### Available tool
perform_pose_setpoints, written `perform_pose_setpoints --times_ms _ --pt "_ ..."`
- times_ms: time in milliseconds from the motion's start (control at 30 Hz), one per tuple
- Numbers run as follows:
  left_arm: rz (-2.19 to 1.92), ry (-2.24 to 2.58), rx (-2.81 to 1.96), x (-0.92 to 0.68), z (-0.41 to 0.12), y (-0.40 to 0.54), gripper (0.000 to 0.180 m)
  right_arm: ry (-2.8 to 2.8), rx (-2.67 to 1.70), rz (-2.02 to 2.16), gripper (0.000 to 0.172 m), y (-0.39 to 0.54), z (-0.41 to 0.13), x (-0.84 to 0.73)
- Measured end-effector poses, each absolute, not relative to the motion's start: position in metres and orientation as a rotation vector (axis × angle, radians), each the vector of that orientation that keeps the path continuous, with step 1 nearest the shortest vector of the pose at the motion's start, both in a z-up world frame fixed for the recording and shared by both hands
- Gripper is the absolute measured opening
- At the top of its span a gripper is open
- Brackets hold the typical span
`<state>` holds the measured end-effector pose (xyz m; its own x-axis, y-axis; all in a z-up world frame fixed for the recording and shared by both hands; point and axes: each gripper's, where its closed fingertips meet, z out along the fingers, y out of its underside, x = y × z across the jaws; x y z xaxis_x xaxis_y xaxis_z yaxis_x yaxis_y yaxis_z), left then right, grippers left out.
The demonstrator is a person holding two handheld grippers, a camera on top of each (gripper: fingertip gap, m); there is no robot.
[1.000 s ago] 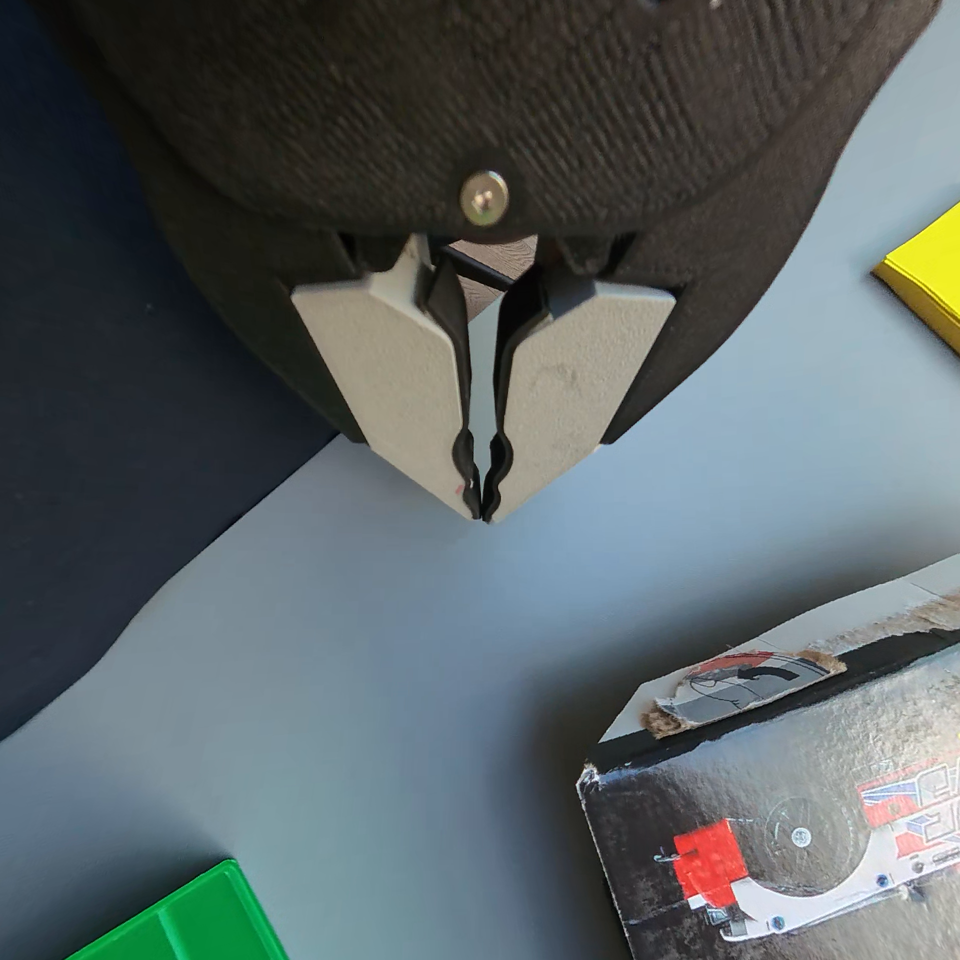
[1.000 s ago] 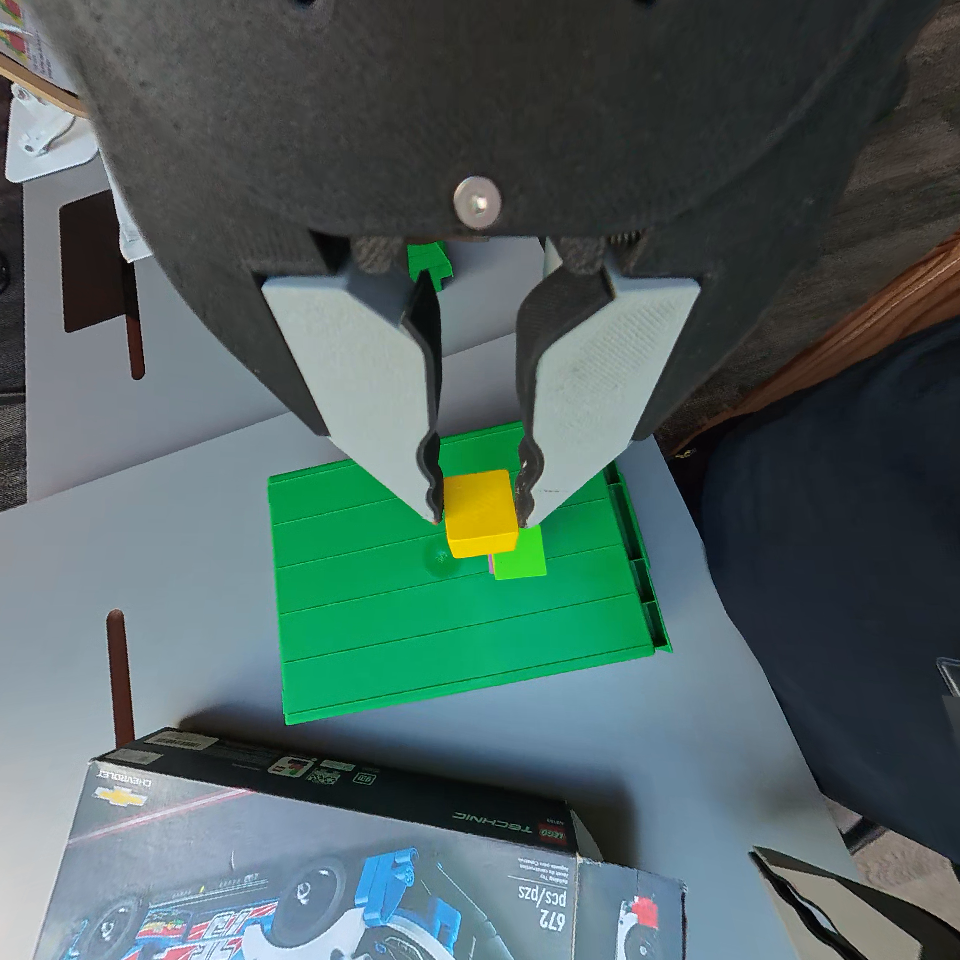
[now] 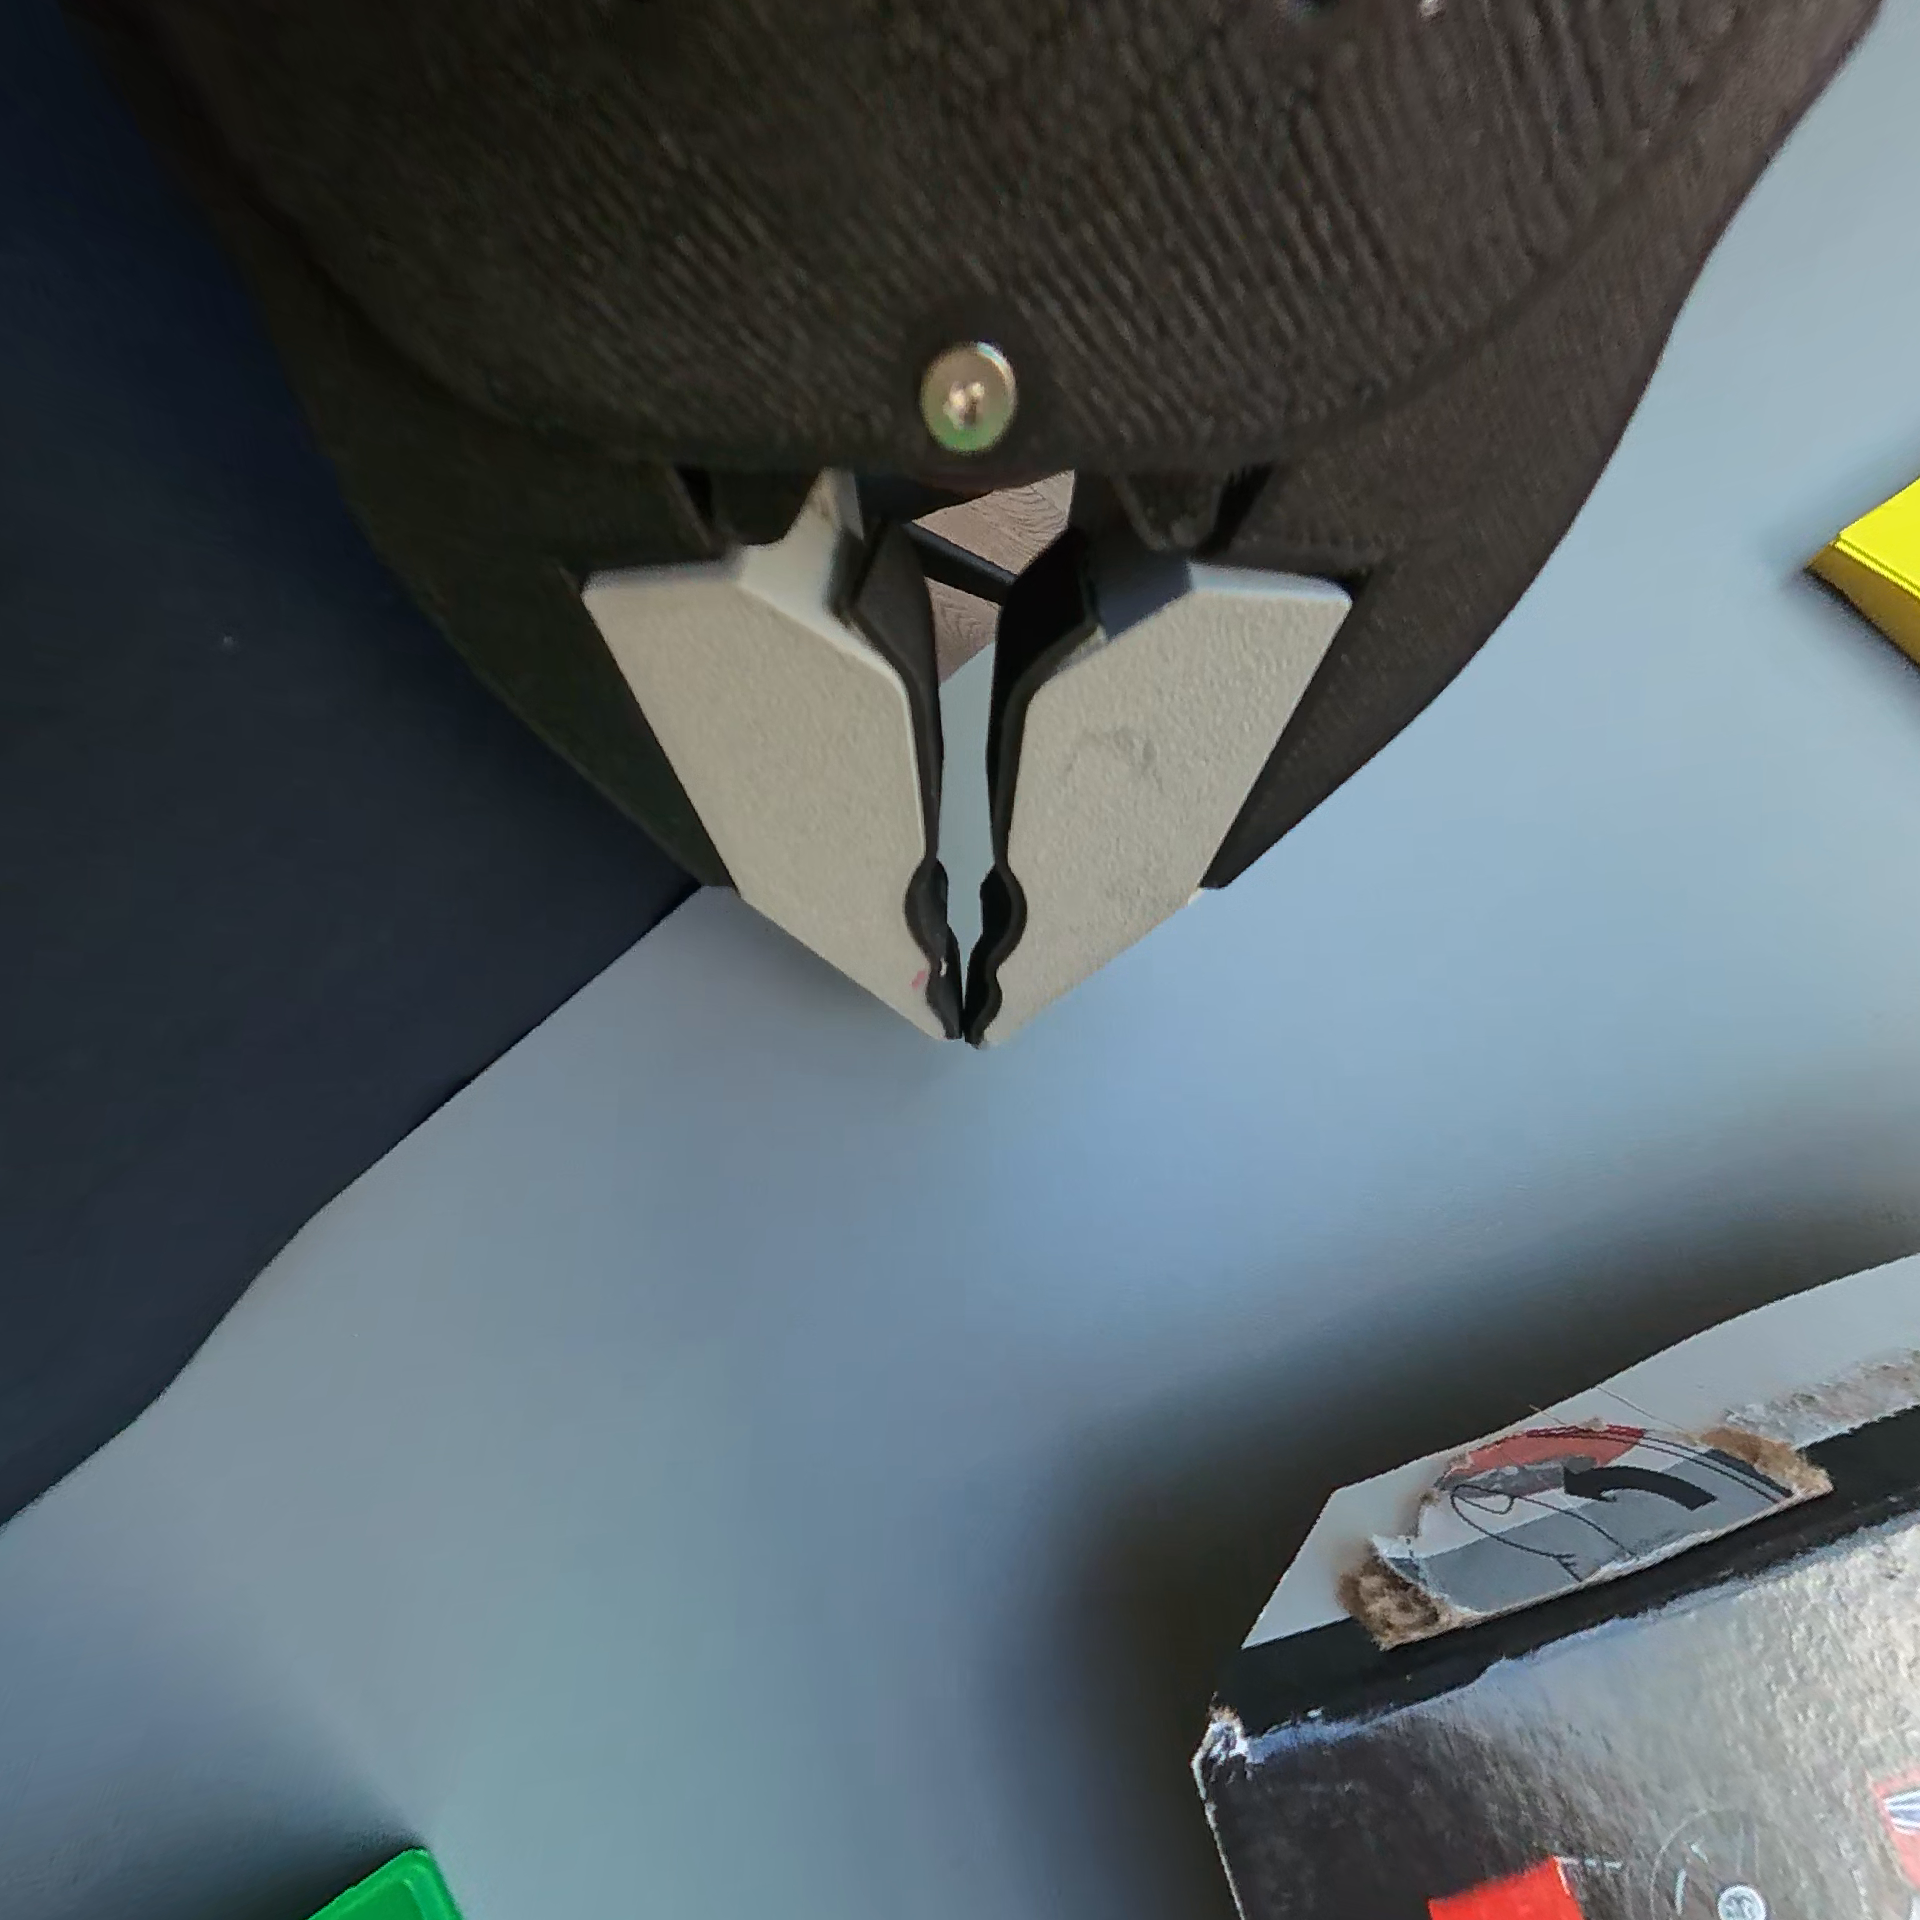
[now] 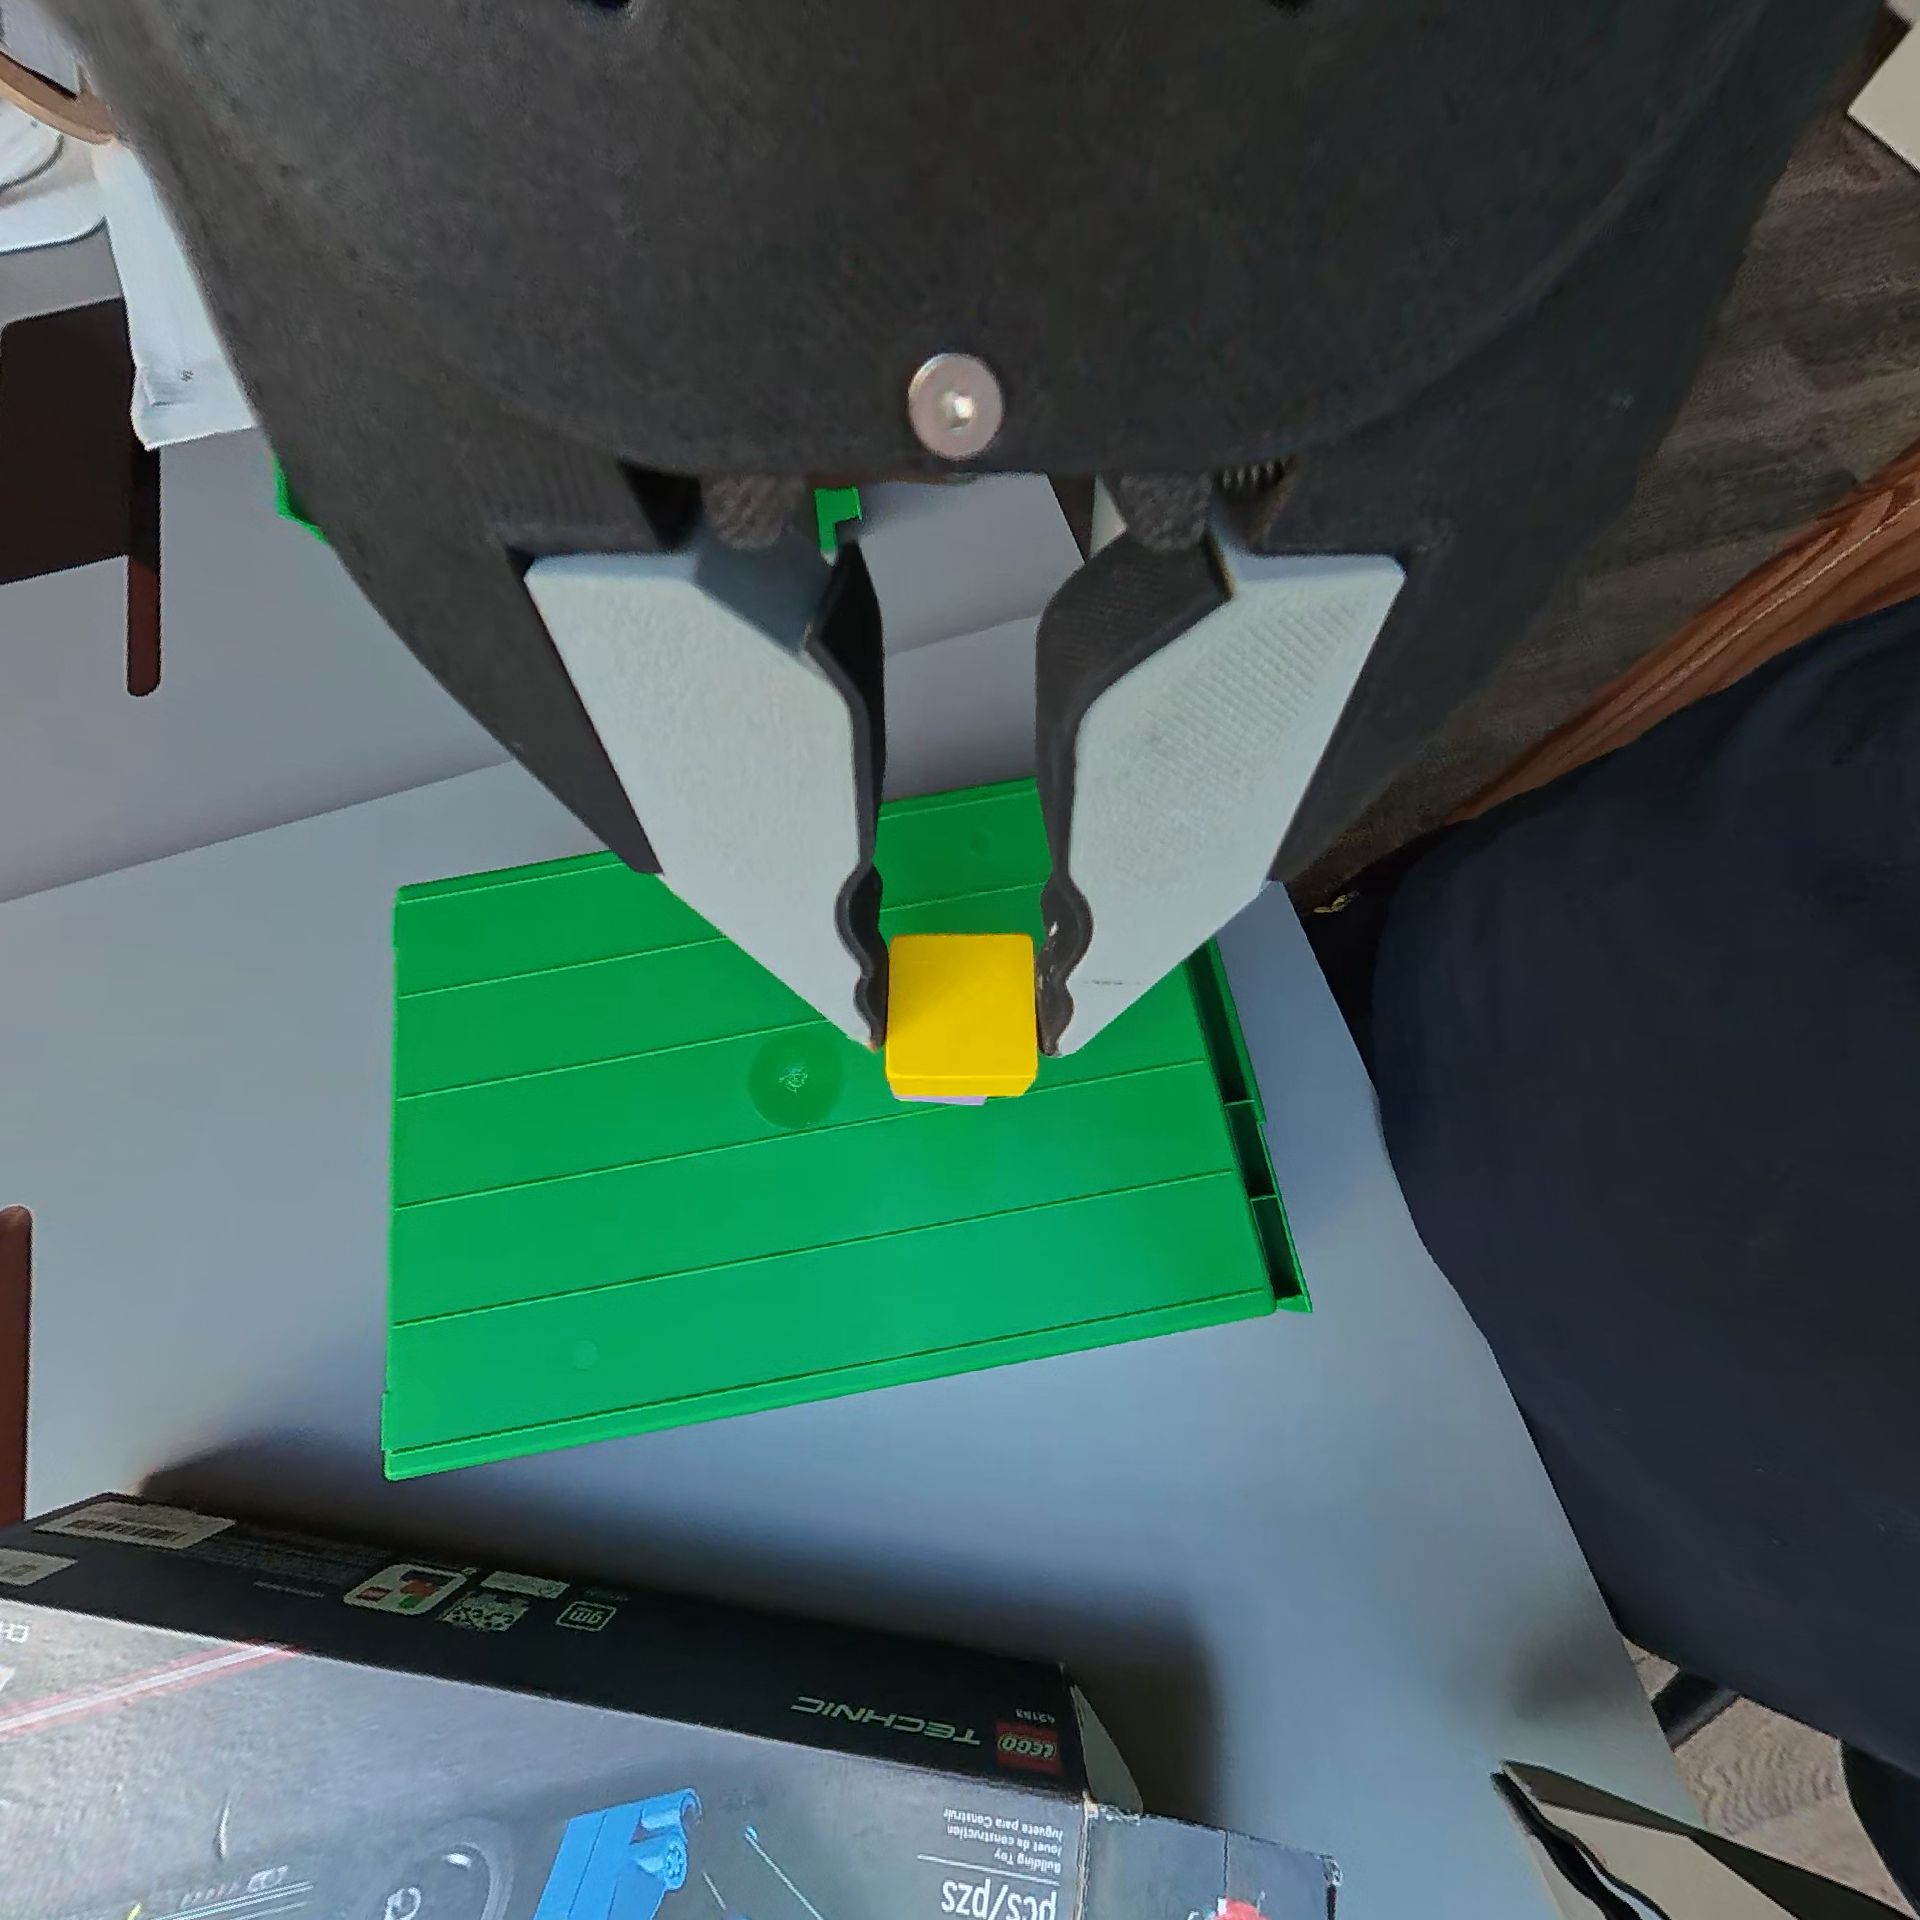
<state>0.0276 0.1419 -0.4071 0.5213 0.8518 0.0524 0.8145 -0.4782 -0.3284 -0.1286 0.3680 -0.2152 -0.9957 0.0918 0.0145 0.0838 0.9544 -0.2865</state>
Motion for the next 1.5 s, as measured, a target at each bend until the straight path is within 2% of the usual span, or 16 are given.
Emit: perform_pose_setpoints --times_ms 833,1133,1267,1500 --pt "0.156 -1.344 -2.455 0.019 -0.405 0.144 0.000 -3.026 -0.232 0.507 0.035 0.372 -0.208 -0.127" --pt "0.131 -1.314 -2.452 0.020 -0.406 0.150 0.000 -2.942 -0.497 0.647 0.032 0.404 -0.198 -0.141" --pt "0.101 -1.317 -2.455 0.026 -0.410 0.151 0.000 -2.911 -0.686 0.733 0.031 0.421 -0.209 -0.145" --pt "0.050 -1.361 -2.447 0.040 -0.417 0.137 0.004 -2.972 -0.847 0.721 0.038 0.439 -0.247 -0.128"
